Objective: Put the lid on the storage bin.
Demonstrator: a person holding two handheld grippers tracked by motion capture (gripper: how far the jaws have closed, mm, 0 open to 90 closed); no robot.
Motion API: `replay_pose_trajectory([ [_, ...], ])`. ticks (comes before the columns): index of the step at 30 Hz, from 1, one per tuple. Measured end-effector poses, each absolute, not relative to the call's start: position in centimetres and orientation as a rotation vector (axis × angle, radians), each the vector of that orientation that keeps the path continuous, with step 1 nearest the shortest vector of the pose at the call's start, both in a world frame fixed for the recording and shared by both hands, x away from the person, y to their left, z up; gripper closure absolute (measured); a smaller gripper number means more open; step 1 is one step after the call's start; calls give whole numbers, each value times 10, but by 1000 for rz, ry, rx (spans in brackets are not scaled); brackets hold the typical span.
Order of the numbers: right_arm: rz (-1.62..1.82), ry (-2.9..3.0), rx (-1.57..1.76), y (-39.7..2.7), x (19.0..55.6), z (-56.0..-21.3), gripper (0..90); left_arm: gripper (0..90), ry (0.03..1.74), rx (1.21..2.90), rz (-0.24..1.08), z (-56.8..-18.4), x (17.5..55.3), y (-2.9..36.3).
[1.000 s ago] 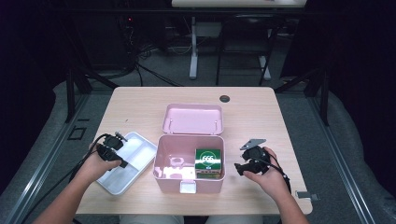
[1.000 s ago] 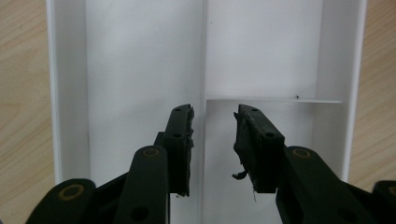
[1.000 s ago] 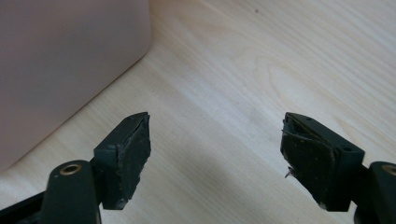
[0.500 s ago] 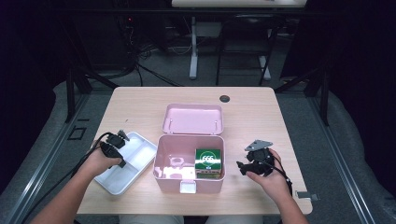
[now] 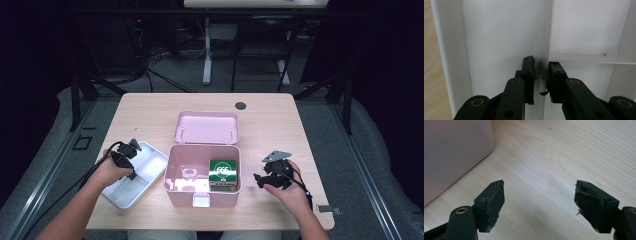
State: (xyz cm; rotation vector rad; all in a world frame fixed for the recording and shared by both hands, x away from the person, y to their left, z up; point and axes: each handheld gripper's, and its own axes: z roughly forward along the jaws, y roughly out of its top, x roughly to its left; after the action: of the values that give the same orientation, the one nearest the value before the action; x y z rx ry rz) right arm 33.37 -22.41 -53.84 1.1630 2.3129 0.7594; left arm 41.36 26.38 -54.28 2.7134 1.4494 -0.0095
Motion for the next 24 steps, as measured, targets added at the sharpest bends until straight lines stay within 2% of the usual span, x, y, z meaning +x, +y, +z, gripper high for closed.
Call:
replay_pose_trajectory([
  [7, 757, 2317, 1157, -223, 334, -540, 236, 873, 1435, 2743, -13, -542, 415, 259],
  [24, 753, 2320, 1164, -224, 334, -542, 236, 890, 1440, 2732, 26, -526, 413, 268],
])
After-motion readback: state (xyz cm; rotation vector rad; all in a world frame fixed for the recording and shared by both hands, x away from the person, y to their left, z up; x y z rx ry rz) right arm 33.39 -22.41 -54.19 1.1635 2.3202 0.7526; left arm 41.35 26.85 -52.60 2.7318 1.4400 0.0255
